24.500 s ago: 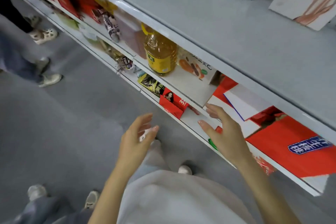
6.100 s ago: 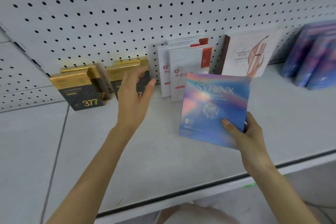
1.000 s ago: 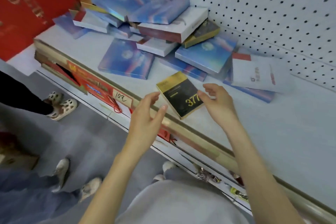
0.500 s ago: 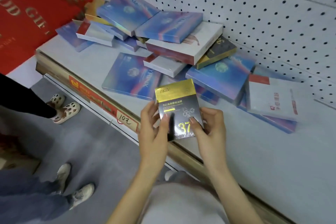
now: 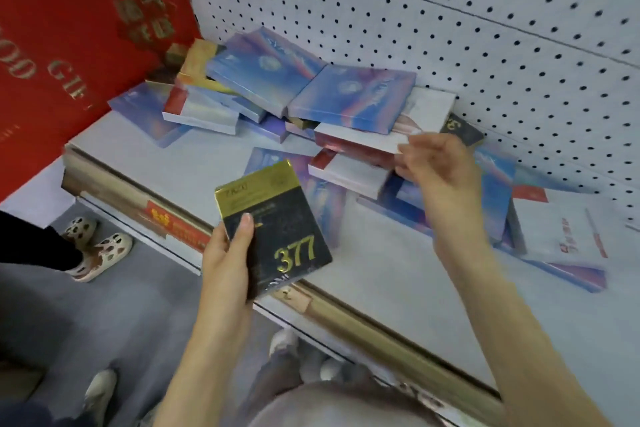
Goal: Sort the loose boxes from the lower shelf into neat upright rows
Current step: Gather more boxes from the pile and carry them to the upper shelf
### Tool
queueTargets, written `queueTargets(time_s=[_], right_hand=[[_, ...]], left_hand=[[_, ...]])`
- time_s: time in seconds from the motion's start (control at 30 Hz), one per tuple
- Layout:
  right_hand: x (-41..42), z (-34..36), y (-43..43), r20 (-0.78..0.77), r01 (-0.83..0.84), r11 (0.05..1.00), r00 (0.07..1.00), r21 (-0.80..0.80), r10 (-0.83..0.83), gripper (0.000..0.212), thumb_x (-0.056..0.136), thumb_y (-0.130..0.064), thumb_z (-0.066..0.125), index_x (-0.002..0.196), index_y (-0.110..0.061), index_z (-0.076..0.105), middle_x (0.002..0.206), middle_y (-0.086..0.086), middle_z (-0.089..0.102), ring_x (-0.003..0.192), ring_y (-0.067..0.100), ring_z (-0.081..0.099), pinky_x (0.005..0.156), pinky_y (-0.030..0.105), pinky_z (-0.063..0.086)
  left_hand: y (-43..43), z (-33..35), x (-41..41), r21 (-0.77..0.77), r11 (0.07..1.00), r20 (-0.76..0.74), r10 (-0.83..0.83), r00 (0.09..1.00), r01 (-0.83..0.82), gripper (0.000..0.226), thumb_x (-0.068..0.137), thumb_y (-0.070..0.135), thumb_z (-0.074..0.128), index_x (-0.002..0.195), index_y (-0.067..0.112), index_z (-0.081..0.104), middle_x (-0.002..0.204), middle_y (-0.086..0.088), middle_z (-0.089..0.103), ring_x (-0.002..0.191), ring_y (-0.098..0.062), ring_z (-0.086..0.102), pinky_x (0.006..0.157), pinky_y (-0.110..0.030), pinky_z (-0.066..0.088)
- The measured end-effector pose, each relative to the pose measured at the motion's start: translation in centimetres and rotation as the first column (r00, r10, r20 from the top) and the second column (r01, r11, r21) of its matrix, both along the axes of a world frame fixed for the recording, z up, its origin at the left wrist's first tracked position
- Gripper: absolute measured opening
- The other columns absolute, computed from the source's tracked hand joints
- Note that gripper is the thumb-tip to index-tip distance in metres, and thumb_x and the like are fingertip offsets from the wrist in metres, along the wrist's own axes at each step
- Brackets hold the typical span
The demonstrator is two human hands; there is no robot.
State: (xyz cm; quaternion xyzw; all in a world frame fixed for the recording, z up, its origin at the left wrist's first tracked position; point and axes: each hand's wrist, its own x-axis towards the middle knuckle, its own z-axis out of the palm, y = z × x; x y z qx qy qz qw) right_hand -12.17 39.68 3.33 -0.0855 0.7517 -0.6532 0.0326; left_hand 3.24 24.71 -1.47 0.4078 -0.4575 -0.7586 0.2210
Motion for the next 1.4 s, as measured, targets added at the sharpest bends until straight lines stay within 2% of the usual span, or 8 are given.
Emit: queueTargets(time_s=[0.13, 0.27, 0.4, 0.5, 0.73, 1.07, 1.3, 1.4], right_hand=[[-4.2, 1.4, -3.2, 0.211, 0.162, 0.986, 0.963, 0.045, -0.168, 0.024, 0.087, -0.013, 0.065, 0.108, -0.022, 0.058, 0.113, 0.004, 0.063, 0.101, 0.018, 0.06, 0.091, 0.032, 0.051], [-5.6, 1.7, -6.0, 0.398, 0.235, 0.969, 0.899, -0.082, -0.184, 0.032, 0.09, -0.01, 0.062, 0.119, -0.016, 0.05, 0.118, 0.011, 0.059, 0.093, 0.017, 0.061, 0.053, 0.019, 0.054], [-6.9, 1.4, -6.8, 0.504, 0.377, 0.906, 0.83, -0.19, -0.24, 0.032, 0.088, -0.004, 0.062, 0.117, -0.011, 0.053, 0.116, 0.012, 0.06, 0.108, 0.022, 0.059, 0.092, 0.026, 0.049], [-7.2, 1.7, -7.2, 0.589, 0.438, 0.849, 0.783, -0.297, -0.198, 0.016, 0.088, -0.001, 0.06, 0.104, -0.005, 0.061, 0.108, 0.013, 0.061, 0.095, 0.02, 0.06, 0.088, 0.023, 0.047], [-5.8, 0.0, -11.3, 0.521, 0.372, 0.877, 0.836, -0.304, -0.174, 0.036, 0.09, -0.002, 0.062, 0.125, -0.001, 0.052, 0.108, 0.012, 0.067, 0.087, 0.023, 0.069, 0.075, 0.032, 0.06], [2.1, 2.4, -1.2, 0.363, 0.403, 0.872, 0.884, -0.277, -0.294, 0.022, 0.09, -0.027, 0.057, 0.106, -0.018, 0.068, 0.099, -0.001, 0.073, 0.083, 0.014, 0.069, 0.068, 0.027, 0.057], [7.9, 1.3, 5.0, 0.462, 0.501, 0.813, 0.821, -0.298, -0.336, 0.025, 0.084, -0.036, 0.057, 0.086, -0.02, 0.077, 0.094, -0.002, 0.075, 0.084, 0.012, 0.07, 0.065, 0.024, 0.056], [10.7, -0.1, 7.9, 0.462, 0.559, 0.791, 0.786, -0.249, -0.41, 0.02, 0.087, -0.032, 0.058, 0.092, -0.015, 0.069, 0.091, 0.002, 0.073, 0.076, 0.014, 0.067, 0.066, 0.029, 0.053]], left_hand=[[-6.2, 0.3, 0.2, 0.003, 0.999, 0.023, -0.038, 0.999, 0.038, 0.021, 0.097, 0.024, 0.05, 0.114, 0.017, 0.061, 0.1, -0.001, 0.073, 0.081, -0.015, 0.071, 0.059, -0.027, 0.059], [-11.0, -0.8, -2.2, 0.021, 0.998, 0.049, -0.067, 0.997, 0.066, 0.013, 0.097, 0.026, 0.05, 0.107, 0.021, 0.057, 0.107, -0.004, 0.069, 0.09, -0.019, 0.068, 0.071, -0.036, 0.058], [-13.0, -0.1, -6.1, -0.029, 0.982, 0.034, -0.187, 0.982, 0.188, 0.008, 0.099, 0.027, 0.048, 0.101, 0.025, 0.055, 0.106, -0.002, 0.067, 0.094, -0.017, 0.067, 0.078, -0.036, 0.055], [-13.7, 0.6, -8.0, -0.048, 0.964, 0.006, -0.26, 0.966, 0.26, 0.008, 0.099, 0.027, 0.047, 0.101, 0.027, 0.055, 0.105, 0.002, 0.067, 0.097, -0.016, 0.066, 0.082, -0.038, 0.055], [-14.6, -0.1, -7.8, 0.069, 0.965, 0.002, -0.253, 0.968, 0.252, 0.018, 0.099, 0.026, 0.047, 0.114, 0.02, 0.055, 0.104, 0.0, 0.069, 0.086, -0.012, 0.068, 0.064, -0.028, 0.053], [-12.8, -0.8, -6.1, 0.086, 0.95, 0.072, -0.305, 0.95, 0.299, 0.029, 0.097, 0.032, 0.048, 0.122, 0.018, 0.055, 0.108, -0.005, 0.068, 0.09, -0.02, 0.066, 0.066, -0.032, 0.05], [-3.6, -0.3, -5.4, 0.029, 0.751, 0.011, -0.66, 0.751, 0.66, 0.087, 0.066, 0.079, 0.06, 0.131, 0.022, 0.055, 0.126, -0.003, 0.063, 0.116, -0.025, 0.06, 0.103, -0.05, 0.043], [0.9, 0.0, -3.4, 0.072, 0.637, -0.043, -0.767, 0.641, 0.767, 0.071, 0.073, 0.07, 0.061, 0.127, 0.024, 0.058, 0.123, 0.001, 0.066, 0.112, -0.02, 0.063, 0.098, -0.046, 0.048]])
